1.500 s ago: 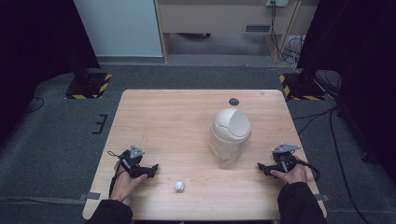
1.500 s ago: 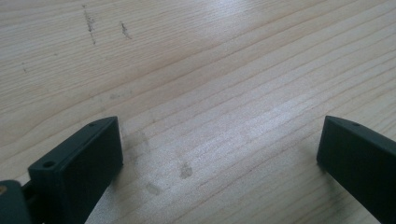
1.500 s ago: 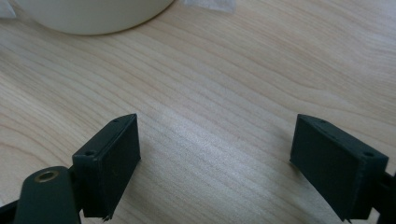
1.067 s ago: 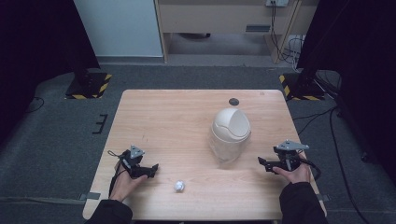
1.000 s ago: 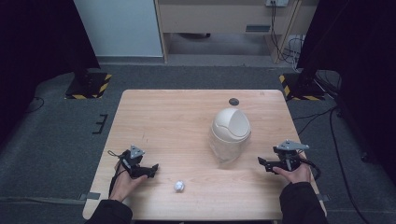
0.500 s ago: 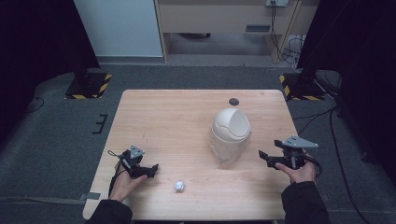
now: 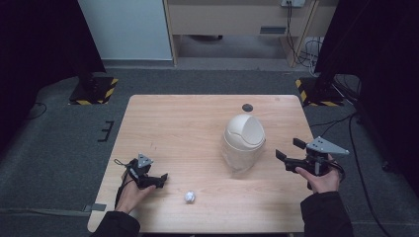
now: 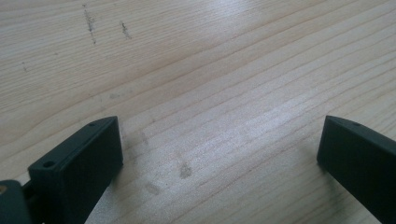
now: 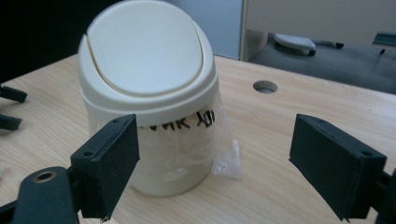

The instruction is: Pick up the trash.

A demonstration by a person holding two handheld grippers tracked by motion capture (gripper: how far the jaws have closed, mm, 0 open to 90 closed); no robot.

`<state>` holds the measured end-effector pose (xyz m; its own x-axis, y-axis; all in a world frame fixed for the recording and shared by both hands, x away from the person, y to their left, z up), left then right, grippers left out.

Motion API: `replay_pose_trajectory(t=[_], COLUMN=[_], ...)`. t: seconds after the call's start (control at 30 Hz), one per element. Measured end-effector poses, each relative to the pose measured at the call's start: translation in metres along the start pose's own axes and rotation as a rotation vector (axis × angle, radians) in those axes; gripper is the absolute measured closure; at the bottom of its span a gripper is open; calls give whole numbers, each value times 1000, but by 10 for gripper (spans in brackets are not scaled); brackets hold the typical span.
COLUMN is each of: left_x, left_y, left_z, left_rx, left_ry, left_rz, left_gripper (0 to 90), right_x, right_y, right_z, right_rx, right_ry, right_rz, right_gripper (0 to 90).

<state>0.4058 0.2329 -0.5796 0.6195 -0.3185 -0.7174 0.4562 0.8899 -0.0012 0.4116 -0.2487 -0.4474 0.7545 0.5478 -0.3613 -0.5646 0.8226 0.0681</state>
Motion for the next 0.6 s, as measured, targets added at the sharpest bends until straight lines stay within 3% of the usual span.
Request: replay_pose_trajectory(t=[0.6], left_x=[0], left_y=[0], left_z=[0], left_rx=[-1], left_ry=[0], left_rz=[2], left_gripper=[0], right_x=[-8], right_y=[22], right_z=[46], right_rx=[-69], right_ry=[-94], right_rz=[52], right_gripper=[162])
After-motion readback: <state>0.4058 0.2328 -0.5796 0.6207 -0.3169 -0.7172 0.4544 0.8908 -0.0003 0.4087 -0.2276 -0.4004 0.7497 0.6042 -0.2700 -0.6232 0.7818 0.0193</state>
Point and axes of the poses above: each handheld gripper's, and its own axes: x roughly forward along the jaws, z roughly out of its top, y roughly to its left, the point moved 6 cm from there along x, roughly forward along the jaws
